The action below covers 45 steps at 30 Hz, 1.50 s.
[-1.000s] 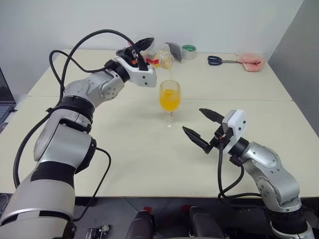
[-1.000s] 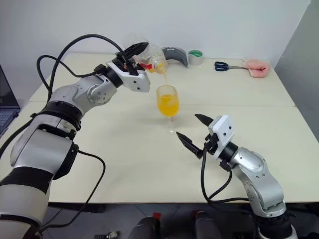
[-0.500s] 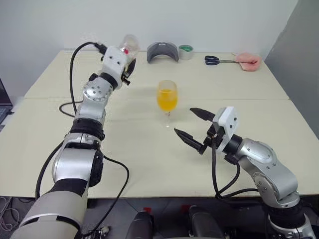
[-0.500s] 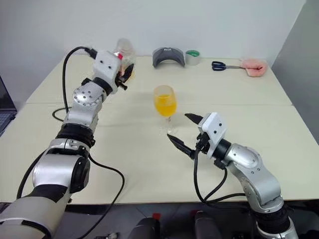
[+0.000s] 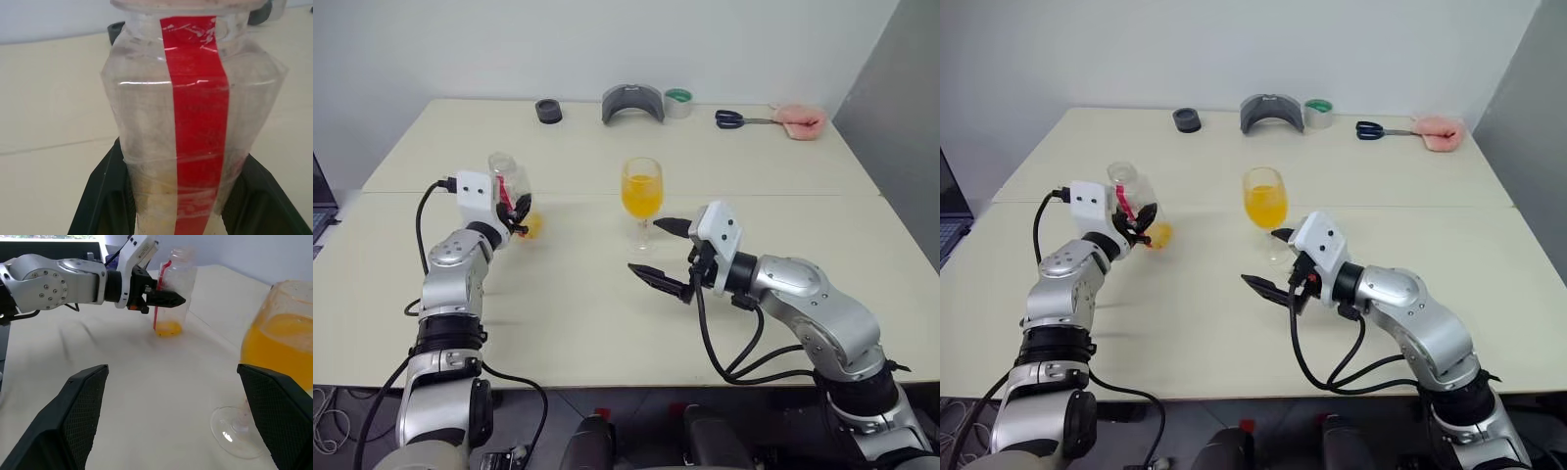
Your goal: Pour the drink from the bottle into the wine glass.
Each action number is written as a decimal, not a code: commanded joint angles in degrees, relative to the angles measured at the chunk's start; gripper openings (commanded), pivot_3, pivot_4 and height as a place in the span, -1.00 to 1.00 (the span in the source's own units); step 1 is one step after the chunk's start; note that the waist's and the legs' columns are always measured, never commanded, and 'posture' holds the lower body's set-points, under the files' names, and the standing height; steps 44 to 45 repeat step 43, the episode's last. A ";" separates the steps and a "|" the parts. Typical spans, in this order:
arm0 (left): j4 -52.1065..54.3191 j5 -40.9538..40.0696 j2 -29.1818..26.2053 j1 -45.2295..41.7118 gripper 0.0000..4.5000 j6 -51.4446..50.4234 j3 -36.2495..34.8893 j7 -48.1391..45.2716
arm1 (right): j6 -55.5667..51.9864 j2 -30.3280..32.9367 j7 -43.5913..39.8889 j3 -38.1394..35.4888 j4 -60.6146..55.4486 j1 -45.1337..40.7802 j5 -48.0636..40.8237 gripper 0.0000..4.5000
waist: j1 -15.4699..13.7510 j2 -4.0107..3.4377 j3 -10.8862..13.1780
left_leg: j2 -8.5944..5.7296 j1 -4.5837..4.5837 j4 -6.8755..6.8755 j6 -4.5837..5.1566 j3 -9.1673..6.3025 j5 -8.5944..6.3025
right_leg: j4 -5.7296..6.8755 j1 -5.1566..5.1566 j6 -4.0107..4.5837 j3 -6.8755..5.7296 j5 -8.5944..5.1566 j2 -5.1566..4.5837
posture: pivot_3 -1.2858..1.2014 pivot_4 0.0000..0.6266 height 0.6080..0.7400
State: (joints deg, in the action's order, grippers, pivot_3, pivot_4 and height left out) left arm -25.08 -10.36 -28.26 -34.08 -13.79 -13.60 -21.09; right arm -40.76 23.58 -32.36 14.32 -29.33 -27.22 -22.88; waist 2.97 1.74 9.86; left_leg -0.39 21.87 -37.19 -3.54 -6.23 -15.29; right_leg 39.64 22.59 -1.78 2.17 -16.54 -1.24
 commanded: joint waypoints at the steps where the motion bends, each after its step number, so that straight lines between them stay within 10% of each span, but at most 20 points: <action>1: 2.04 0.25 0.01 0.12 -0.22 0.89 -0.28 1.15 | 0.74 -0.43 -0.17 0.28 -0.08 -1.69 0.90 1.00 | -0.08 0.00 0.00 | -0.01 0.00 0.00 0.00 0.00 0.00 | 0.00 0.00 0.00 0.02 0.00 -0.01 | 0.03 -0.52 1.00; 4: 1.69 -1.22 0.81 0.24 -0.22 0.14 -1.09 0.98 | 0.76 -0.72 -0.33 0.56 0.13 -1.92 1.31 1.00 | -0.13 0.00 -0.01 | -0.01 0.00 0.01 0.01 0.01 0.00 | 0.00 0.00 0.00 0.01 0.00 -0.01 | 0.03 -0.52 1.00; 12: 2.81 -1.93 0.54 1.32 0.97 0.97 -1.58 0.07 | 0.81 -1.51 -0.36 0.65 0.34 -1.89 1.84 1.00 | -0.07 0.01 0.00 | 0.00 -0.01 0.03 0.01 0.02 -0.01 | 0.00 0.02 0.00 0.02 0.00 0.00 | 0.03 -0.52 1.00; 25: 16.14 -1.12 0.76 12.10 0.99 2.29 -2.61 2.13 | 13.25 0.74 -2.85 -2.17 2.55 9.31 4.74 1.00 | -0.23 0.02 -0.01 | 0.04 -0.01 0.10 0.02 0.01 -0.01 | -0.08 0.04 0.00 0.10 0.00 -0.03 | 0.03 -0.52 1.00; 45: 37.64 -3.46 4.46 28.21 0.99 -1.36 -3.50 4.90 | 39.15 -13.43 14.21 -11.36 18.61 23.42 14.46 1.00 | -0.40 0.02 -0.03 | 0.08 -0.12 0.18 0.02 0.18 -0.01 | -0.11 -0.03 0.00 0.18 0.00 0.02 | 0.03 -0.52 1.00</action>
